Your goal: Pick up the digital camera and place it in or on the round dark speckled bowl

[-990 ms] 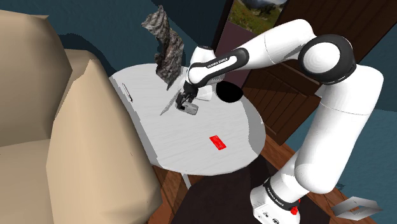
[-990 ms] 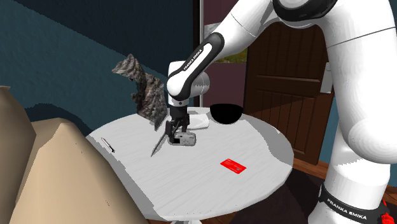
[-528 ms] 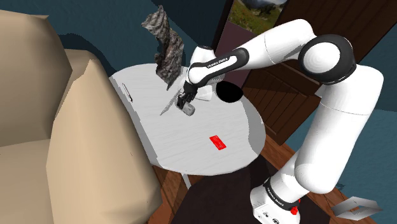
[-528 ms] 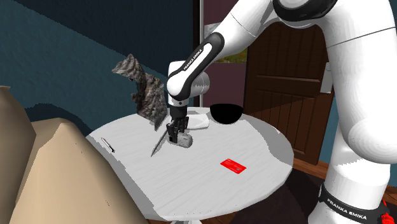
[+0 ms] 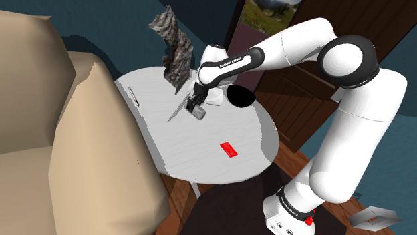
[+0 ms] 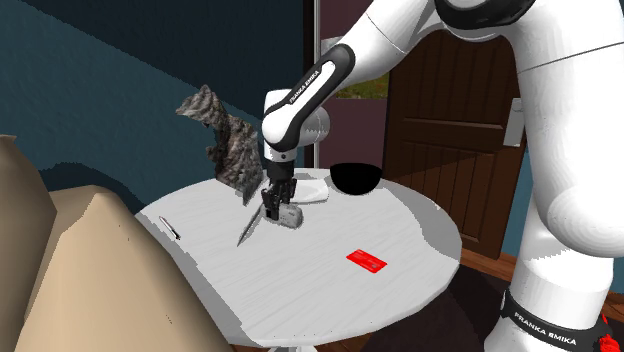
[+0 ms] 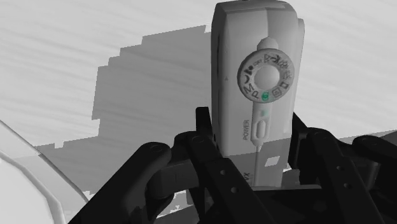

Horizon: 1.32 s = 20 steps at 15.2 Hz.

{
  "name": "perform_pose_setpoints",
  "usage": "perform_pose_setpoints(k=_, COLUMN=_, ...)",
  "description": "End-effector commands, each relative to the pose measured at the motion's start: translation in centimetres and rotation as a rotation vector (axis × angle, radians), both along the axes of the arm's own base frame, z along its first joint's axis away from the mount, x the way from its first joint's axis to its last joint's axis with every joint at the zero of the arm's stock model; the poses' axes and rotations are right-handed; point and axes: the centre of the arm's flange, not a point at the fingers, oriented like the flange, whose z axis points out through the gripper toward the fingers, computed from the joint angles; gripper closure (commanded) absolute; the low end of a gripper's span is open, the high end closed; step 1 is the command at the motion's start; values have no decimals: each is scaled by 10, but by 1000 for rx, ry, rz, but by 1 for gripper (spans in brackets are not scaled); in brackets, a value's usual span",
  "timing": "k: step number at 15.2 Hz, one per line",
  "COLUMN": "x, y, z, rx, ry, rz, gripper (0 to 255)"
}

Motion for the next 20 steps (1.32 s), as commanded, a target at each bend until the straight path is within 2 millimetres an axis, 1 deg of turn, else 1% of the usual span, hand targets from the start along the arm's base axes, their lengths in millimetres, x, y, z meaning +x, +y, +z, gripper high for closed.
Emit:
perform_pose_setpoints(k=1, x=0, y=0, z=11, rx=0, ry=0, rz=0, gripper=255)
perform_pose_setpoints(k=20, x=0, y=0, z=111, rx=0, ry=0, rz=0, gripper=255)
